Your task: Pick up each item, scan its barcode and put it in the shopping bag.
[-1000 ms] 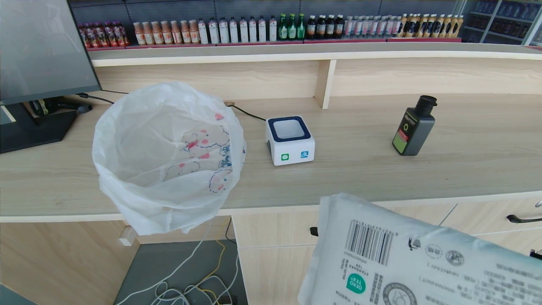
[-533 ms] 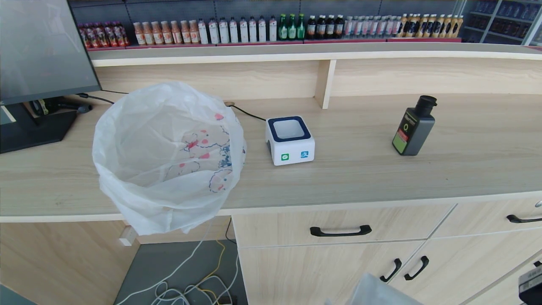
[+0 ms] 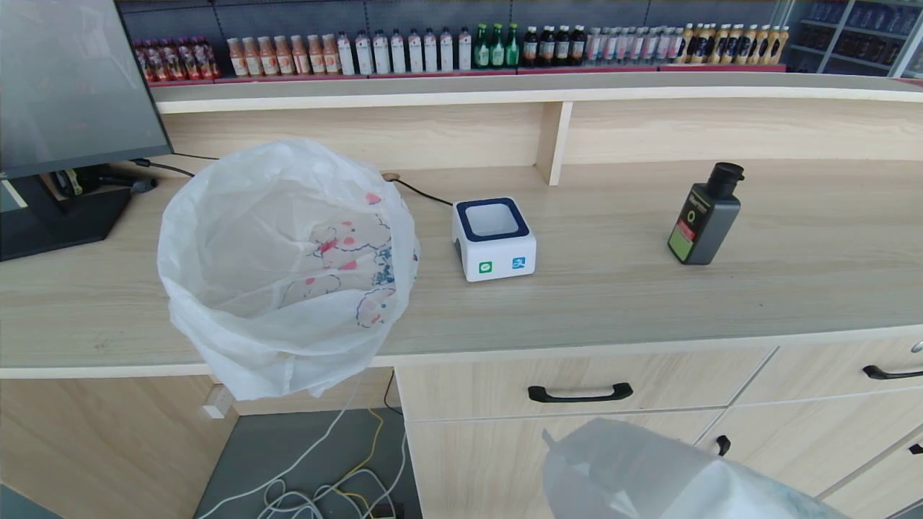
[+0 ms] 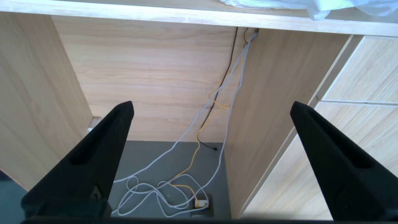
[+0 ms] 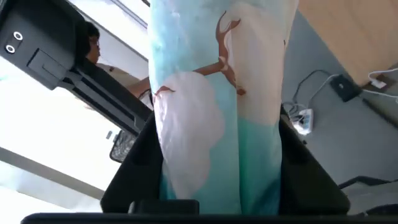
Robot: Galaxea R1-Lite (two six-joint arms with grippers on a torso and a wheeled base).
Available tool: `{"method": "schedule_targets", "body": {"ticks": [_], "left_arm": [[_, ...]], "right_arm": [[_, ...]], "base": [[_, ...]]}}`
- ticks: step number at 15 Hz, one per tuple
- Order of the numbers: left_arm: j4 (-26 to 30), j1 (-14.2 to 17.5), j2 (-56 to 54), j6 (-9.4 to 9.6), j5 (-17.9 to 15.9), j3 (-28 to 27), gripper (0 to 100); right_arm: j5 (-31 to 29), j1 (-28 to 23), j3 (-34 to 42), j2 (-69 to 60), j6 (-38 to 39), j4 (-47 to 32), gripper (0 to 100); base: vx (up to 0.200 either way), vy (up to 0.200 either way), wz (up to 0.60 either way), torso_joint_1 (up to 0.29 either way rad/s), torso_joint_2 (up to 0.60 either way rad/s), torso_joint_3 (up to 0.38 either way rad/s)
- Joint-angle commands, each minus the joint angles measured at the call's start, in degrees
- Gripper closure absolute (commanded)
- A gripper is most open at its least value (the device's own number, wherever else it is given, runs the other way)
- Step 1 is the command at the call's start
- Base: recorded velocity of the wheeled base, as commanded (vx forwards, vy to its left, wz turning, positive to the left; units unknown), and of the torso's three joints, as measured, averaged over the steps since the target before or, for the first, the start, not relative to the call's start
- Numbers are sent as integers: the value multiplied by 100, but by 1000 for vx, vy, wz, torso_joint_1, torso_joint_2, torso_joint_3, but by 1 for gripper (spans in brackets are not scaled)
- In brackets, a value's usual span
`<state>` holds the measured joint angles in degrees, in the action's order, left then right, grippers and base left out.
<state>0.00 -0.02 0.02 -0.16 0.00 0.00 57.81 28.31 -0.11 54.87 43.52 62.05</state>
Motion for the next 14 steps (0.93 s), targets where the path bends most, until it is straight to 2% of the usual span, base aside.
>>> {"method": "schedule_targets", "body": {"ticks": [1, 3, 5, 6, 9, 12, 14], "left_arm": [[0, -6, -2, -2, 0, 0, 0], [0, 2, -2, -2, 0, 0, 0], [0, -6, -2, -2, 0, 0, 0], [0, 2, -2, -2, 0, 0, 0], [0, -6, -2, -2, 0, 0, 0], [0, -6, -2, -2, 0, 0, 0], [0, 2, -2, -2, 0, 0, 0]], "right_arm": [[-24, -317, 11, 138, -722, -88, 100], [-226, -422, 11, 490, -1680, -105, 100], [-701, -422, 2, 1008, -2585, -105, 100], [-789, -422, 2, 1131, -2796, -114, 100], [-1659, -326, -51, 1746, -3833, -114, 100], [-2459, -203, -411, 2098, -4475, -105, 100], [-3003, -9, -780, 2177, -4519, -105, 100]], "base": [[0, 0, 0, 0, 0, 0], [0, 0, 0, 0, 0, 0], [0, 0, 0, 0, 0, 0], [0, 0, 0, 0, 0, 0], [0, 0, 0, 0, 0, 0], [0, 0, 0, 0, 0, 0], [0, 0, 0, 0, 0, 0]]}}
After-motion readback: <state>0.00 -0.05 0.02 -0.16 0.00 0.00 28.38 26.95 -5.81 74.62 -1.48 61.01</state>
